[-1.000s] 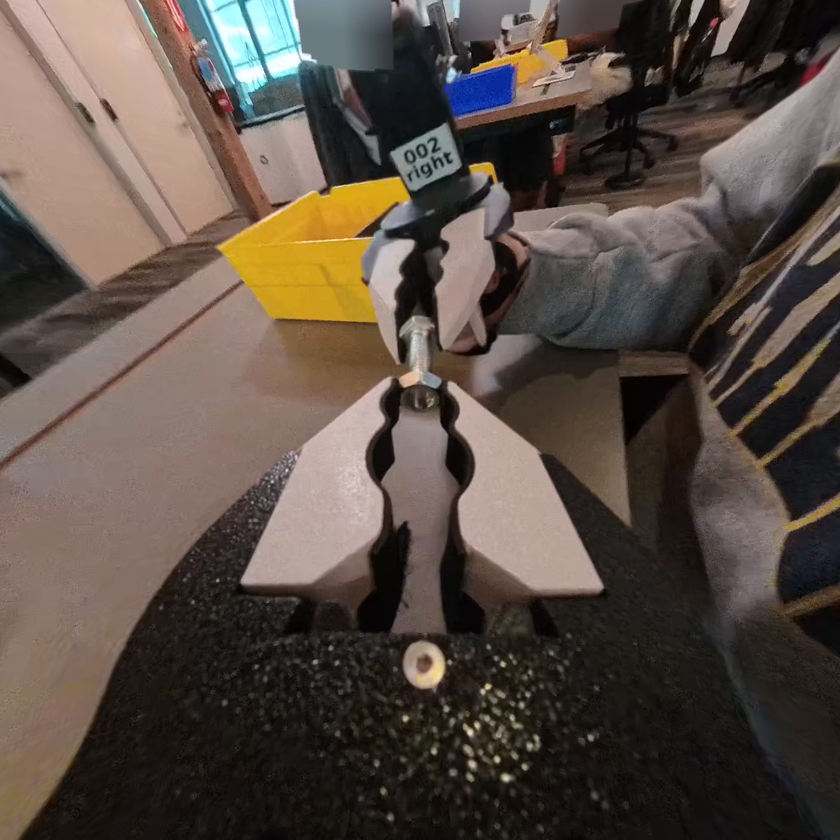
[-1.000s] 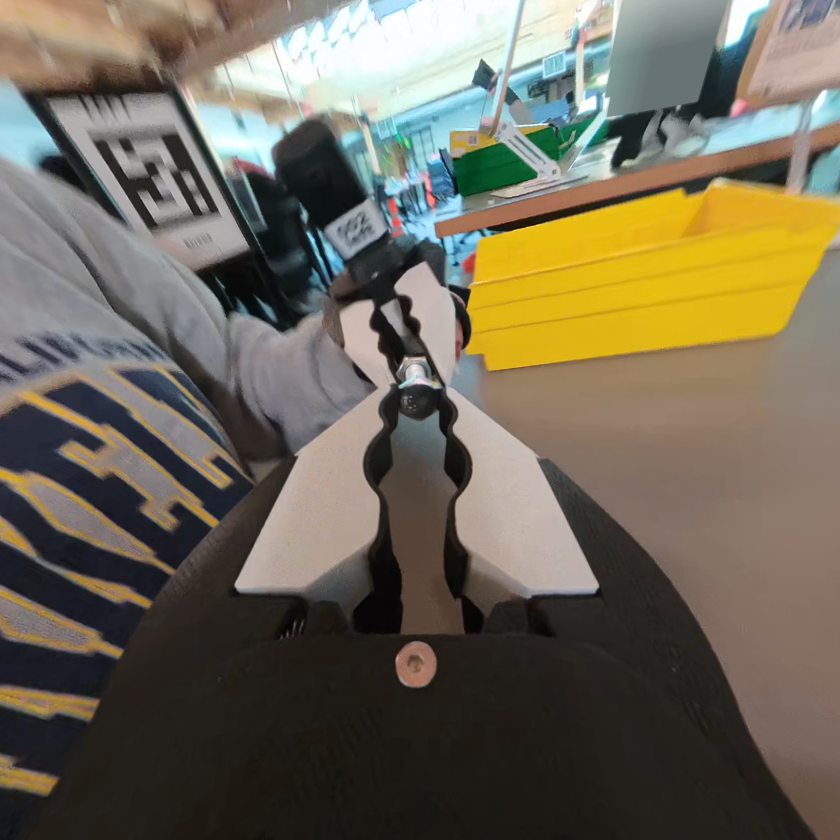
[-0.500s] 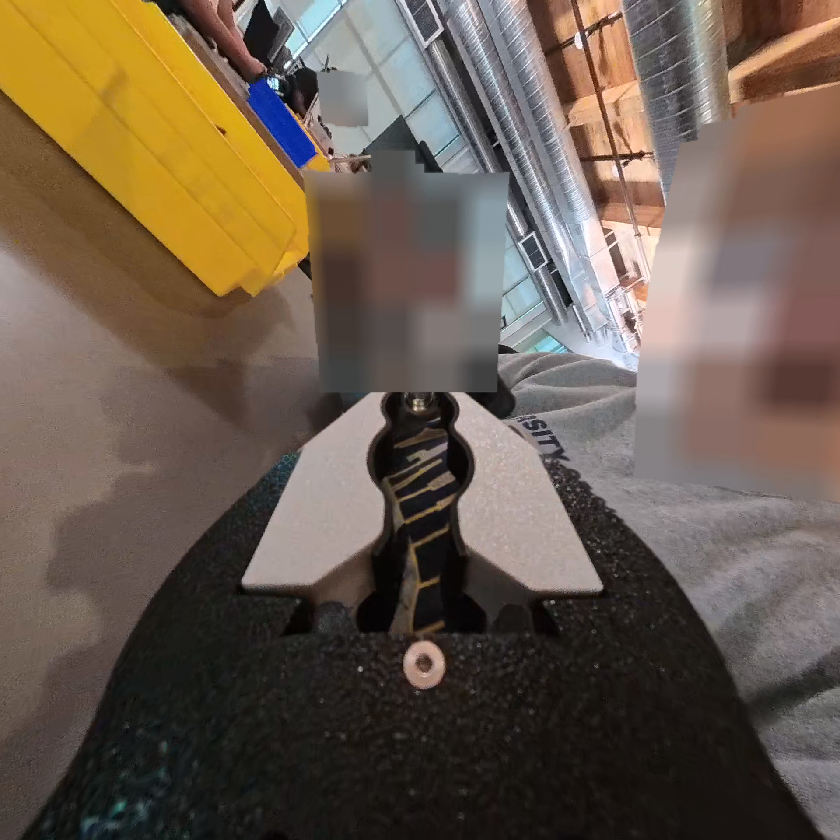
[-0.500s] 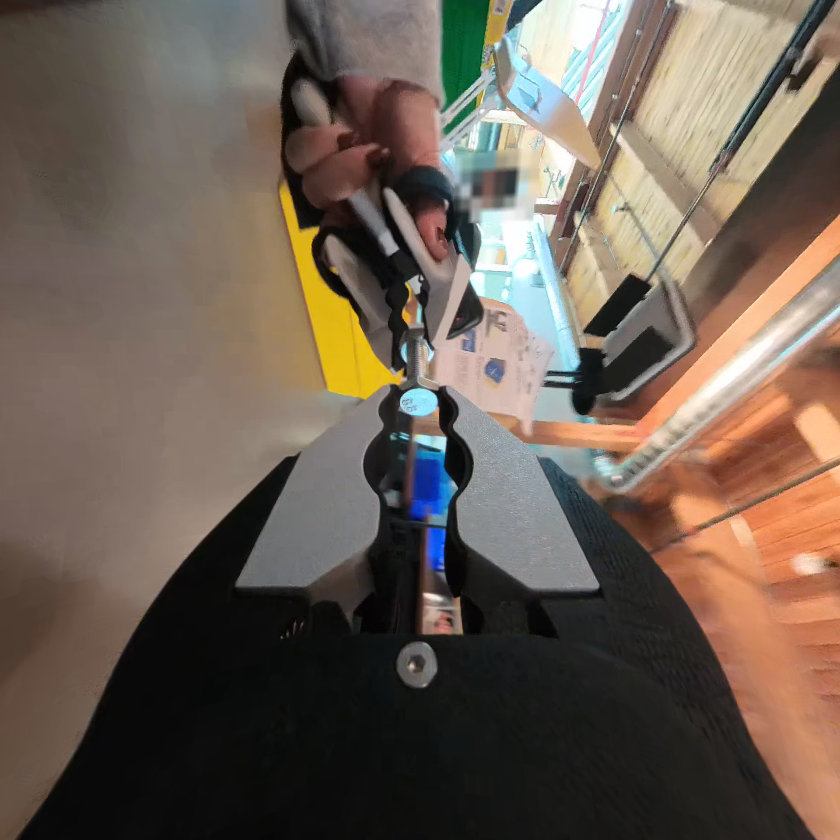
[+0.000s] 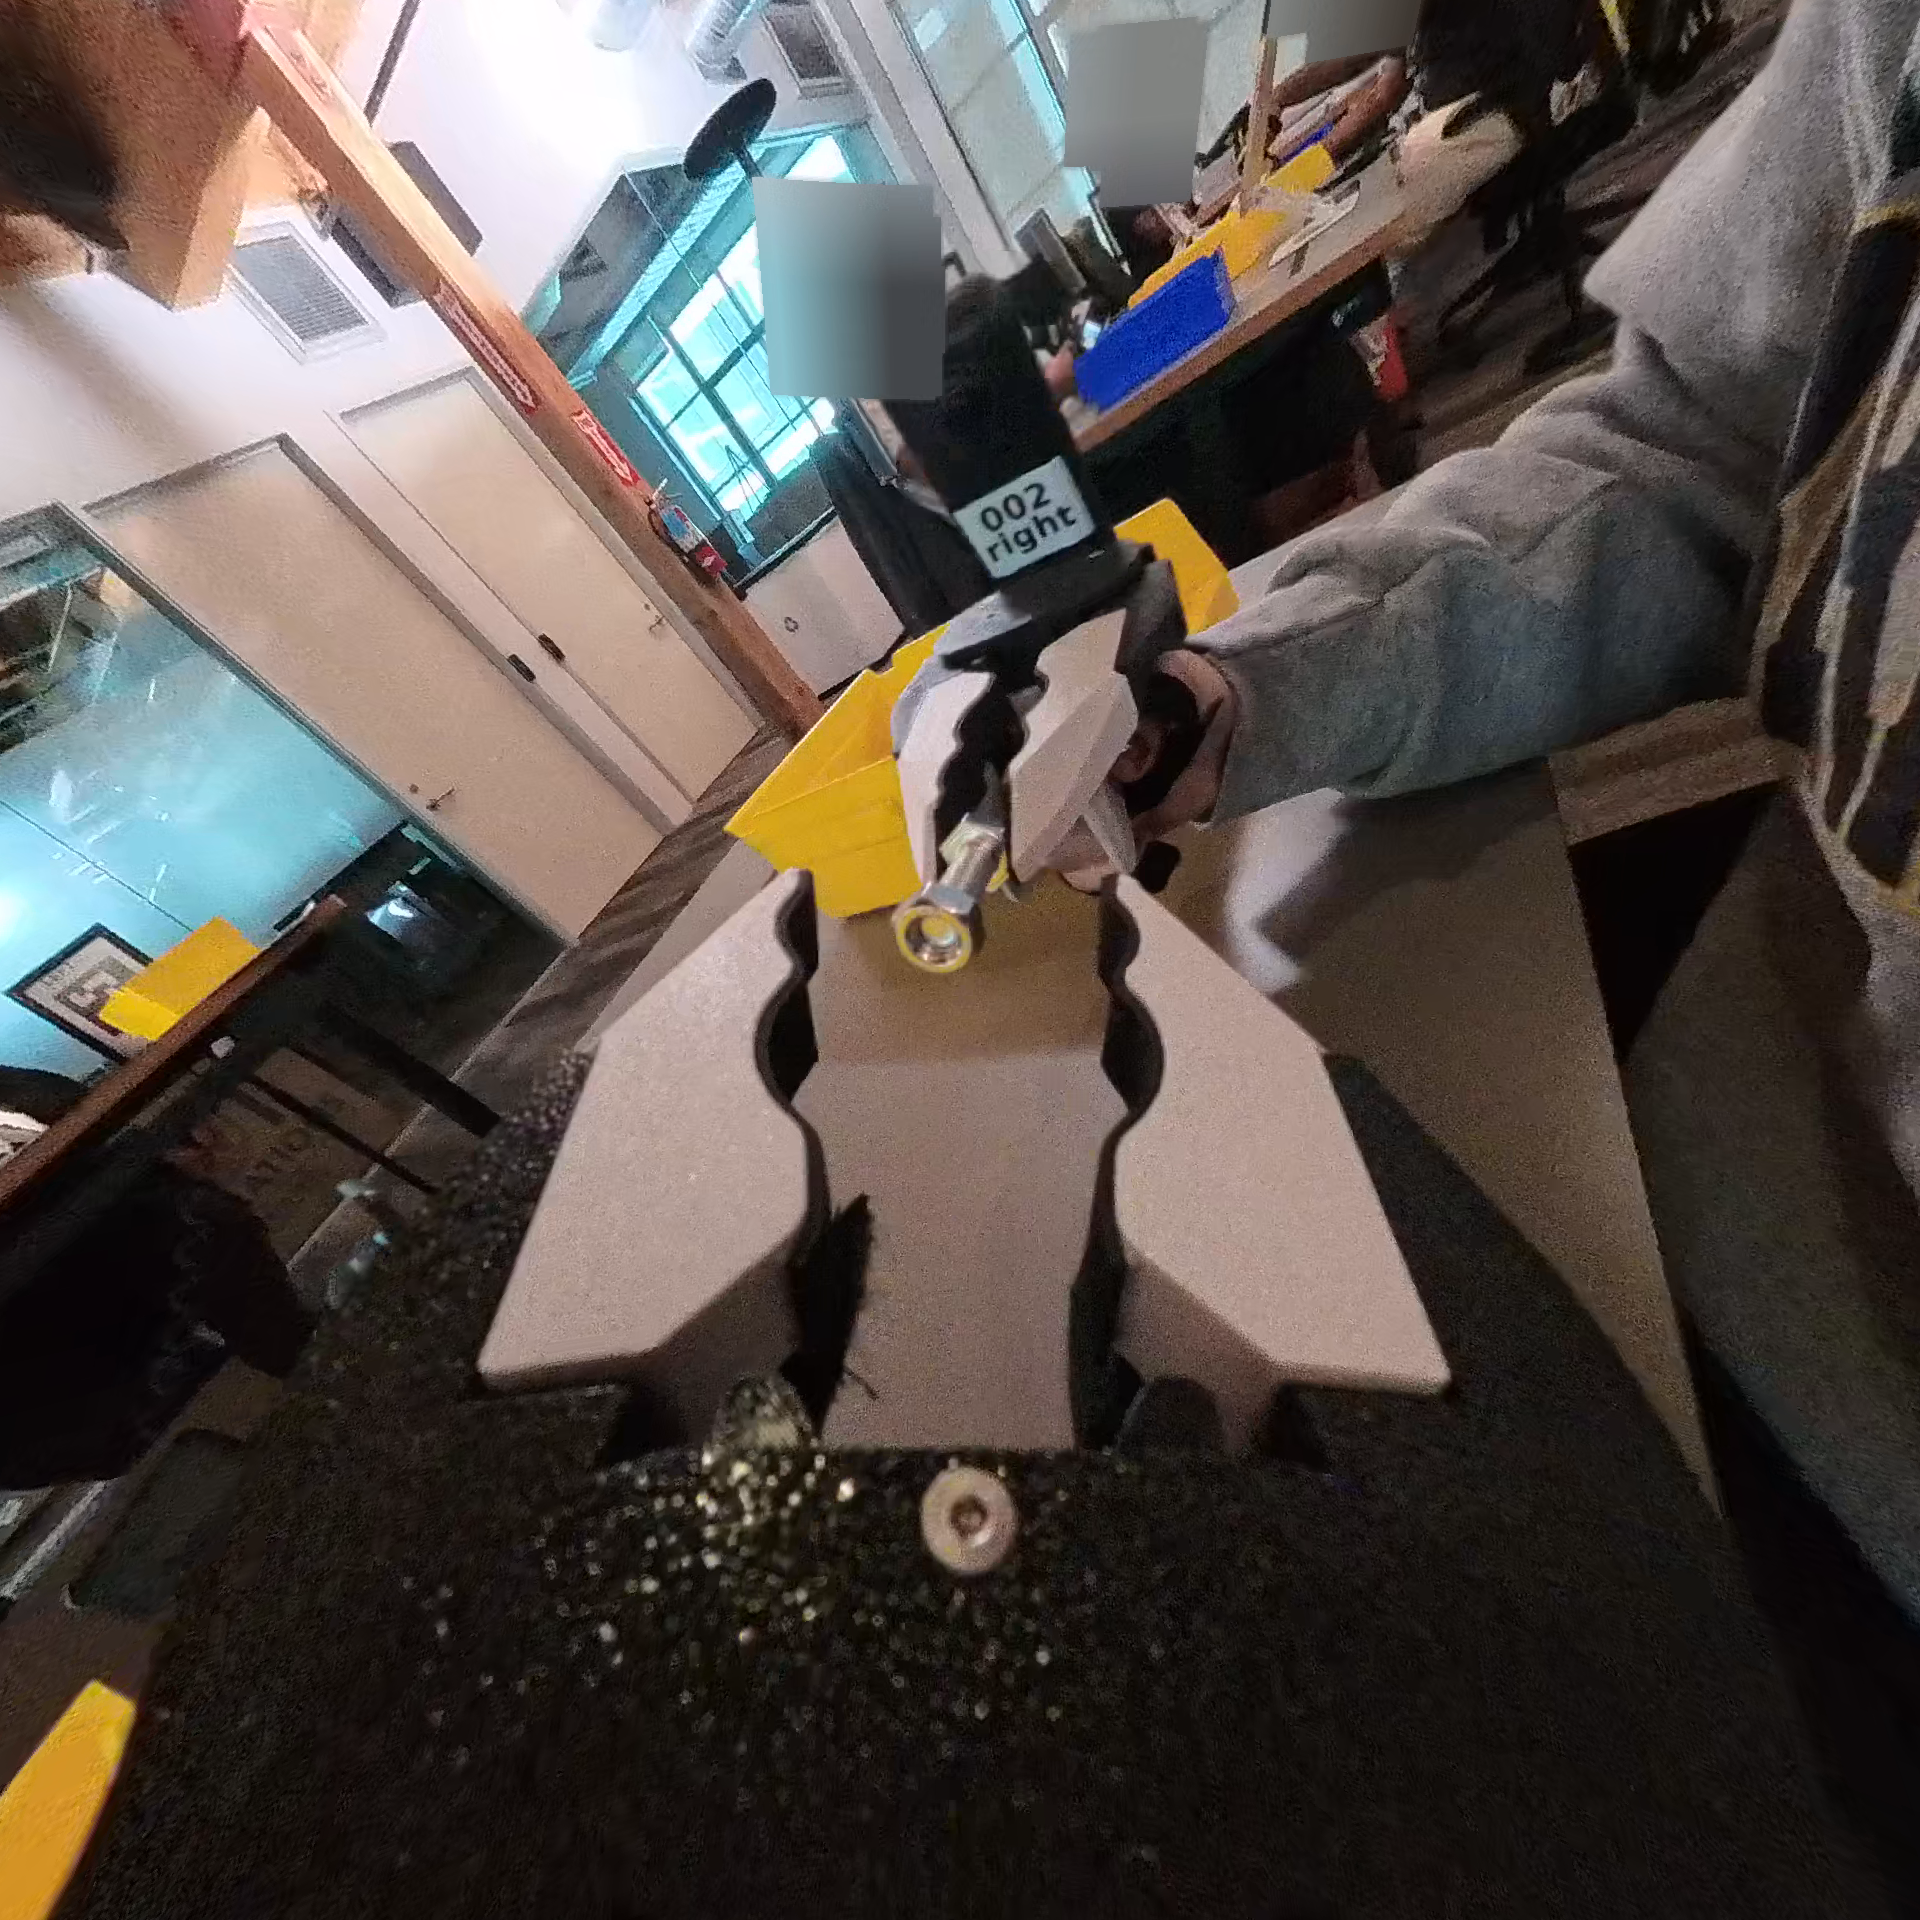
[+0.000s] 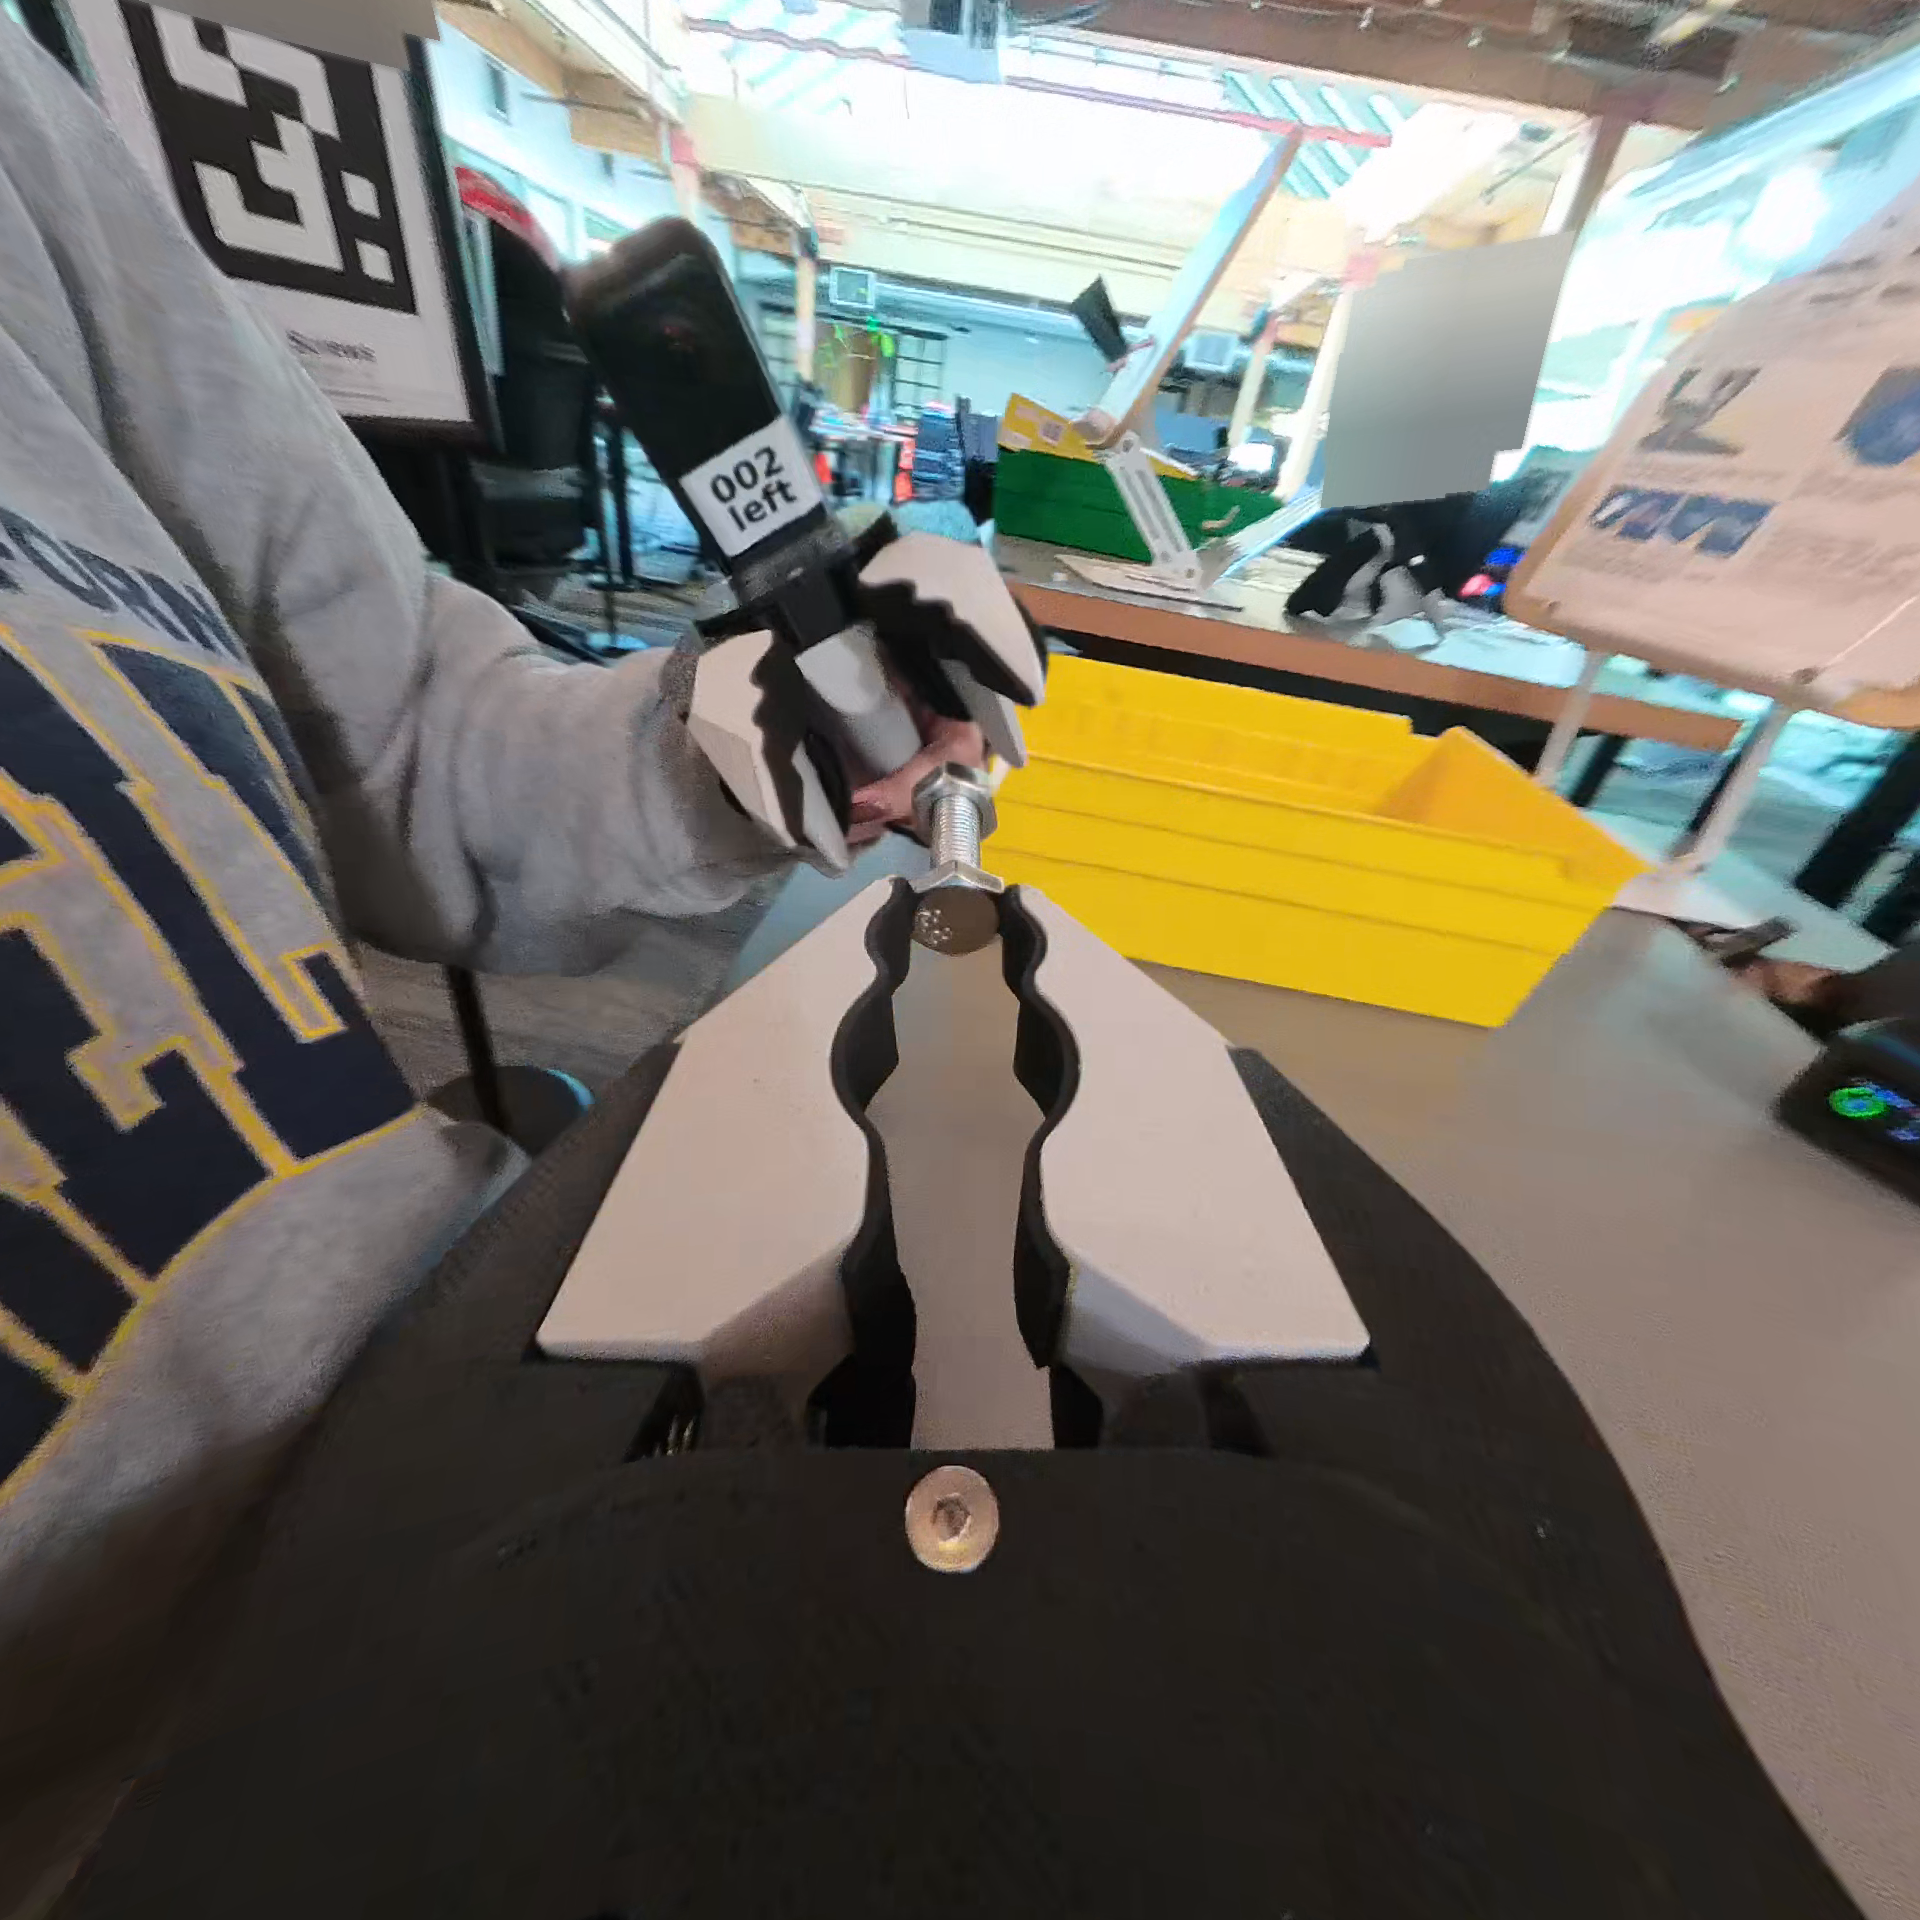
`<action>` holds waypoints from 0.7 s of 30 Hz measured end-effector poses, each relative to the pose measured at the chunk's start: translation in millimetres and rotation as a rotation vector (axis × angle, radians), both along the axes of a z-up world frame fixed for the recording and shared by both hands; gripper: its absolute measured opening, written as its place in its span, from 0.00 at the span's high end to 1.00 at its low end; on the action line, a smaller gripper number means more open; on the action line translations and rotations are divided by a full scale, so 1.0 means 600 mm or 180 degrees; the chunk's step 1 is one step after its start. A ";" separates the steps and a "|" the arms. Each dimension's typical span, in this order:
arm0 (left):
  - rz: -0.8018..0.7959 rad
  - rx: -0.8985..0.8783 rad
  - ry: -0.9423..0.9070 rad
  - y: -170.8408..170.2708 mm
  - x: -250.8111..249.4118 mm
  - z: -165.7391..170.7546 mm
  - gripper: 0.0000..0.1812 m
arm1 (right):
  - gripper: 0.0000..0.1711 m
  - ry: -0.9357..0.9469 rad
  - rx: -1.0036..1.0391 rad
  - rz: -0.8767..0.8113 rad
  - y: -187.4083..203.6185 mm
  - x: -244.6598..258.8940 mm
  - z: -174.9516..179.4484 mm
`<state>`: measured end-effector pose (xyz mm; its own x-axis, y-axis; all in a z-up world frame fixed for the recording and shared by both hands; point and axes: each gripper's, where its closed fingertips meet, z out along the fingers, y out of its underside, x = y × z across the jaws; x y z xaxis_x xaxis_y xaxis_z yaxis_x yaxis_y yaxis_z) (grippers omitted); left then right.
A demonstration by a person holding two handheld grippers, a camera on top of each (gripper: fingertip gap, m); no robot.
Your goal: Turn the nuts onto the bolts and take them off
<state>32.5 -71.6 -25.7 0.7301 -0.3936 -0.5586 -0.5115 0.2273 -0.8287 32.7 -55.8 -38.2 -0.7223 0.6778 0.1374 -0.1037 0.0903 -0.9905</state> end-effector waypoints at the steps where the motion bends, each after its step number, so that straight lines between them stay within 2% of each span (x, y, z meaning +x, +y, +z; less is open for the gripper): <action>1: -0.0028 -0.0008 0.0052 -0.001 0.006 -0.002 0.71 | 0.91 -0.0053 -0.0030 0.0070 -0.003 0.002 -0.002; 6: -0.0016 -0.0415 0.0356 0.010 0.012 -0.052 0.75 | 0.91 -0.0052 -0.0247 0.0356 -0.019 0.016 0.011; 9: 0.0211 -0.0567 0.0614 0.019 -0.003 -0.082 0.71 | 0.91 -0.0017 -0.0352 0.0426 -0.017 0.022 0.022; 13: 0.0180 -0.0011 0.0477 0.009 0.008 -0.032 0.67 | 0.91 -0.0220 -0.0272 0.0339 -0.007 0.010 -0.001; 16: -0.0026 0.0112 0.0558 -0.003 0.033 -0.017 0.69 | 0.91 -0.0311 -0.0282 0.0387 -0.009 0.010 -0.008; 18: -0.0086 -0.0102 0.0586 0.001 0.035 -0.036 0.69 | 0.91 -0.0277 -0.0330 0.0462 -0.013 0.014 -0.002; 21: 0.0160 -0.0673 0.0585 0.021 -0.003 -0.093 0.69 | 0.91 -0.0200 -0.0420 0.0575 -0.018 0.024 0.012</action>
<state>30.6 -58.9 -81.4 0.6458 -0.4811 -0.5928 -0.6638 0.0299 -0.7473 46.9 -66.4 -30.8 -0.8378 0.5459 0.0071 -0.0442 -0.0549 -0.9975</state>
